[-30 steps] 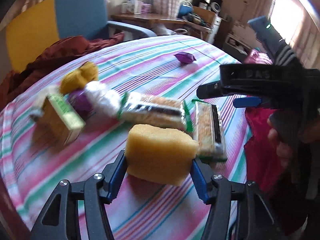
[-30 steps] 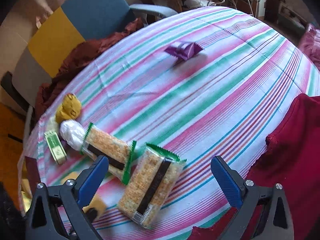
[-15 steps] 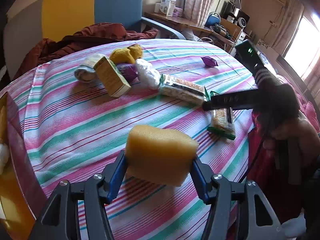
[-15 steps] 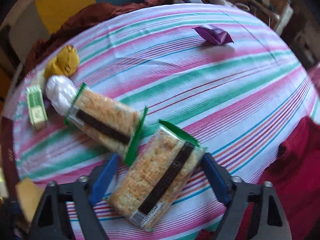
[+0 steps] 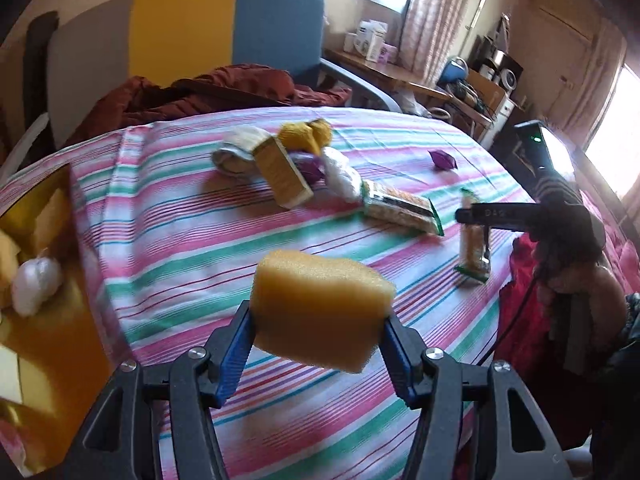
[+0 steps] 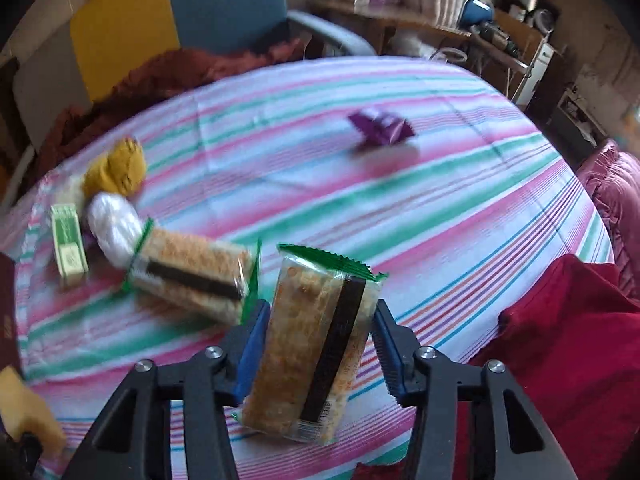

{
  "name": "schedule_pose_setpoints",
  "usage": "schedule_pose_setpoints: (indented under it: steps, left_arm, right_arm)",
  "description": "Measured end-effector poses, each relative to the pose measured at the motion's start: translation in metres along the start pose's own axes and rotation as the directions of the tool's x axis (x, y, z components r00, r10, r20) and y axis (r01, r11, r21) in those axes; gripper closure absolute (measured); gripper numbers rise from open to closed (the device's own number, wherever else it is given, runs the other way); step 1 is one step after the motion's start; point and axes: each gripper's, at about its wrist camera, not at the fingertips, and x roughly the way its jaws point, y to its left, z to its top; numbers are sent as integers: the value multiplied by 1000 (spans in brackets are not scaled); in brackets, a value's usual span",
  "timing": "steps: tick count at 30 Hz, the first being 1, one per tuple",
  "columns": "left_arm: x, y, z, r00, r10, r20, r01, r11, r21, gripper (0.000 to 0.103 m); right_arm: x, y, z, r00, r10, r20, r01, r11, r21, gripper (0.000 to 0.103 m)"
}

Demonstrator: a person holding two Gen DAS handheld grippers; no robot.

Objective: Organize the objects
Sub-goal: 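Grasp a cracker packet with the right tool, then carry sponge and cracker packet into the gold tray and open both tools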

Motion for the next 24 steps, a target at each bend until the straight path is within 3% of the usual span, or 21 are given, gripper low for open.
schedule_pose_setpoints:
  steps: [3, 5, 10, 19, 24]
  left_arm:
    - [-15, 13, -3, 1000, 6, 23, -5, 999, -48, 43]
    - [-25, 21, -4, 999, 21, 41, -18, 997, -75, 43]
    - [-50, 43, -6, 994, 65, 92, -53, 990, -132, 43]
    - [-82, 85, -14, 981, 136, 138, -100, 965, -243, 43]
    - [-94, 106, -20, 975, 162, 152, -109, 945, -307, 43]
  right_arm:
    - [-17, 1, 5, 995, 7, 104, -9, 1000, 21, 53]
    - [-25, 2, 9, 990, -5, 143, 2, 1000, 17, 53]
    - [-33, 13, 13, 978, 57, 202, -52, 998, -28, 54]
    - [-75, 40, 3, 935, 227, 273, -196, 971, -136, 54]
    - [-106, 86, -10, 892, 374, 253, -313, 916, -253, 54]
